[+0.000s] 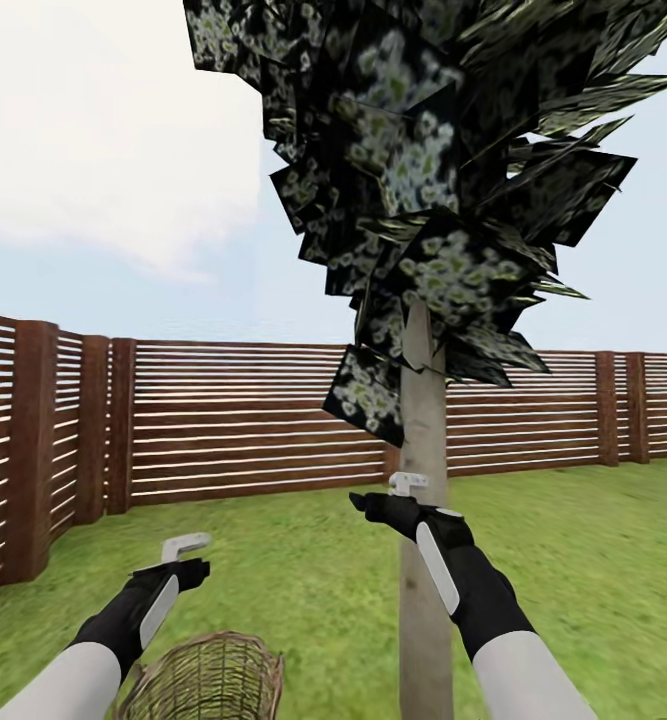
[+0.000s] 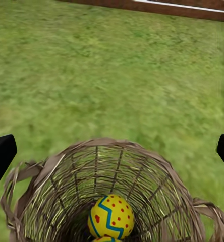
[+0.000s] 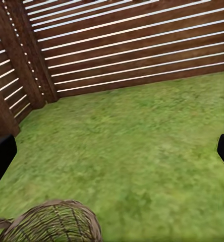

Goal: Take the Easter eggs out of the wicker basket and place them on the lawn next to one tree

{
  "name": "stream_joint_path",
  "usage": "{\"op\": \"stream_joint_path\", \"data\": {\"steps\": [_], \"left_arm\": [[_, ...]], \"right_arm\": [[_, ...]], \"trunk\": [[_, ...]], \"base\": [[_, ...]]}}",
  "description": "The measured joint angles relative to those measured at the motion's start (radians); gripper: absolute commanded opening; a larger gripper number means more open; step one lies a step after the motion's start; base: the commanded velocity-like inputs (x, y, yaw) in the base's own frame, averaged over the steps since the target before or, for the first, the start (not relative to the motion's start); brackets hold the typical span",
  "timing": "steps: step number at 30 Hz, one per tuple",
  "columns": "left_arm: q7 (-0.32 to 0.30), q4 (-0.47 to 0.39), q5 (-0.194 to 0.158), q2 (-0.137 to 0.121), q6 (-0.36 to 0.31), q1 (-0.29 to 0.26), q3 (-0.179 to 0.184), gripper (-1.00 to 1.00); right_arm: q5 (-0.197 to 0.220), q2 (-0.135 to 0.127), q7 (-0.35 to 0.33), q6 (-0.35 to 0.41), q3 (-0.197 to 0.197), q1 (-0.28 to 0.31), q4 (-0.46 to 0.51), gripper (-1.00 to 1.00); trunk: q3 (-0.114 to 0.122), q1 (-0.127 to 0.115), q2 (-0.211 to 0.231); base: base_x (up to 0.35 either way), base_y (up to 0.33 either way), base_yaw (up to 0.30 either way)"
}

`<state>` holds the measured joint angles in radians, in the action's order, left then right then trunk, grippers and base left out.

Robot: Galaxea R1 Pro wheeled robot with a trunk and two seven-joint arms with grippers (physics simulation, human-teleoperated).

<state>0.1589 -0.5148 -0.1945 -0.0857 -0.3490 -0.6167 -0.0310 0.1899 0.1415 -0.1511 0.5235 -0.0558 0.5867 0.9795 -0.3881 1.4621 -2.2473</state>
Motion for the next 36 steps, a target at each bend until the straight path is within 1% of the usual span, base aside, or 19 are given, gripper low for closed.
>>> {"op": "stream_joint_path", "data": {"steps": [7,27,36], "left_arm": [[0.001,0.0,0.001,0.0,0.002,0.0,0.001,1.0],[0.001,-0.001,0.001,0.0,-0.001,0.0,0.001,1.0],[0.002,0.001,0.001,0.0,0.002,0.0,0.001,1.0]], "right_arm": [[0.002,0.0,0.001,-0.001,0.0,0.0,0.0,1.0],[0.002,0.0,0.002,-0.001,0.001,0.0,0.0,1.0],[0.002,0.0,0.002,-0.001,0.001,0.0,0.0,1.0]], "trunk": [[0.003,0.0,0.0],[0.004,0.0,0.0],[-0.025,0.034,-0.063]], "base": [[0.0,0.038,-0.06],[0.0,0.002,-0.003],[0.0,0.0,0.0]]}}
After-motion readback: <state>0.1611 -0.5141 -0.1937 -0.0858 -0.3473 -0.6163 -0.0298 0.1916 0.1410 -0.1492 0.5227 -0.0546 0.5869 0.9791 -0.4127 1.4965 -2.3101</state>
